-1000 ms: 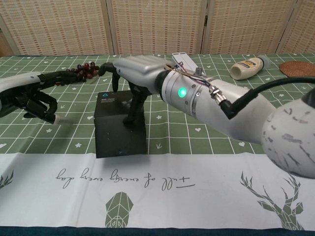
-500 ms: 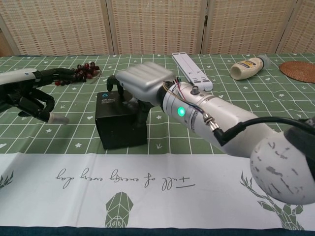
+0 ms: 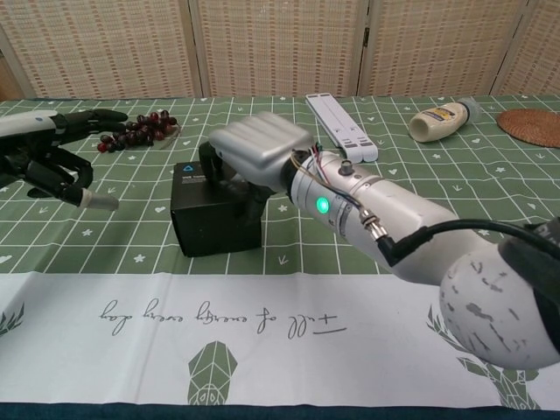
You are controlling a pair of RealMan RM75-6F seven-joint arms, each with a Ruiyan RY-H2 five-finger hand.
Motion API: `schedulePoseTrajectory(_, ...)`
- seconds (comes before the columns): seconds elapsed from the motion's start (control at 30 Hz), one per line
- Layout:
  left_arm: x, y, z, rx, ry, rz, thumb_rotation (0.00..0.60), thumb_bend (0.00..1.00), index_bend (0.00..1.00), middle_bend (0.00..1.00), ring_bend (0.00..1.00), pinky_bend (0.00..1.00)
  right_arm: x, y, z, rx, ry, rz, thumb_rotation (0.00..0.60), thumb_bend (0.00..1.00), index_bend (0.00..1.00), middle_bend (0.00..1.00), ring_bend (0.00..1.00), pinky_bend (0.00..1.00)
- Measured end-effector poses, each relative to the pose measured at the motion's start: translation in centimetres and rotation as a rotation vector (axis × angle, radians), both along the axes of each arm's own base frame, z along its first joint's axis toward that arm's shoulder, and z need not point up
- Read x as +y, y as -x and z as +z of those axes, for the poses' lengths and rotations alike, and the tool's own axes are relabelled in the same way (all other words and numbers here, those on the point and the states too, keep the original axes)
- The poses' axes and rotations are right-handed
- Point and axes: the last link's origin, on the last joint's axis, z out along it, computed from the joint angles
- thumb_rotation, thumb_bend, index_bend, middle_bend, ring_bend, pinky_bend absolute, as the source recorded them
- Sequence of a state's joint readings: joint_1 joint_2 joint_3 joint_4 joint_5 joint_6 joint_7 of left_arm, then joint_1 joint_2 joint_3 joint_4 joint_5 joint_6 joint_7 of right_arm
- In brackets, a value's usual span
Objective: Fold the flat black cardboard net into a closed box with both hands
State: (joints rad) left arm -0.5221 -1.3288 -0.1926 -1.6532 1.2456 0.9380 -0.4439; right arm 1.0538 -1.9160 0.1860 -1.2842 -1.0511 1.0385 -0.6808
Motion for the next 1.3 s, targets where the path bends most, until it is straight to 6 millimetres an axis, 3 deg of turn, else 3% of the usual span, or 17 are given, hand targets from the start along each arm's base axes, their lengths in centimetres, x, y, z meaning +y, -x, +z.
schedulePoseTrajectory(0.2, 0.1, -0.1, 0.2, 0.004, -0.012, -0.007, 0.600, 0.08, 0.00, 0.00, 0.65, 0.91, 0.1, 0.0, 0.8, -0.033, -0.007, -0.005, 0.600, 0.24, 0.36, 0.34, 0.63, 0.98)
schedulePoseTrajectory(0.33, 0.3, 0.0, 0.6, 0.045, -0.059, -0.025, 0.600, 0.08, 0.00, 0.00, 0.64, 0.87, 0.1, 0.5, 2.9, -0.085, 0.004, -0.018, 0.600, 0.23, 0.36, 0.32, 0.60, 0.98)
schedulePoseTrajectory(0.4, 0.4, 0.2, 0.8, 0.087, -0.090, -0.040, 0.600, 0.08, 0.06, 0.05, 0.62, 0.84, 0.0, 1.2, 4.3, -0.104, 0.019, -0.030, 0.600, 0.23, 0.36, 0.32, 0.58, 0.98)
schedulePoseTrajectory(0.6, 0.1, 1.5, 2.3, 0.273, -0.246, -0.076, 0.600, 0.08, 0.15, 0.13, 0.51, 0.79, -0.2, 5.4, 9.7, -0.131, 0.094, -0.095, 0.600, 0.23, 0.36, 0.33, 0.49, 0.90)
schedulePoseTrajectory(0.73, -0.7, 2.9, 3.8, 0.409, -0.363, -0.080, 0.600, 0.08, 0.24, 0.22, 0.43, 0.72, 0.5, 9.2, 13.5, -0.128, 0.140, -0.150, 0.600, 0.24, 0.36, 0.33, 0.43, 0.71)
schedulePoseTrajectory(0.77, -0.9, 3.2, 4.1, 0.438, -0.386, -0.081, 0.600, 0.08, 0.25, 0.24, 0.43, 0.71, 0.7, 9.9, 14.3, -0.128, 0.143, -0.163, 0.600, 0.24, 0.36, 0.33, 0.41, 0.63)
schedulePoseTrajectory(0.87, -2.0, 4.3, 5.3, 0.536, -0.450, -0.073, 0.600, 0.08, 0.26, 0.24, 0.41, 0.68, 1.8, 12.7, 16.7, -0.124, 0.153, -0.206, 0.600, 0.25, 0.36, 0.33, 0.37, 0.53)
schedulePoseTrajectory(1.03, -4.5, 6.5, 6.7, 0.678, -0.508, -0.033, 0.600, 0.08, 0.27, 0.24, 0.39, 0.61, 4.5, 17.6, 20.0, -0.127, 0.180, -0.281, 0.600, 0.26, 0.36, 0.33, 0.35, 0.47)
schedulePoseTrajectory(1.3, -7.7, 8.4, 7.2, 0.806, -0.482, 0.025, 0.600, 0.08, 0.24, 0.18, 0.30, 0.53, 9.5, 23.2, 22.5, -0.133, 0.264, -0.393, 0.600, 0.26, 0.36, 0.33, 0.34, 0.46)
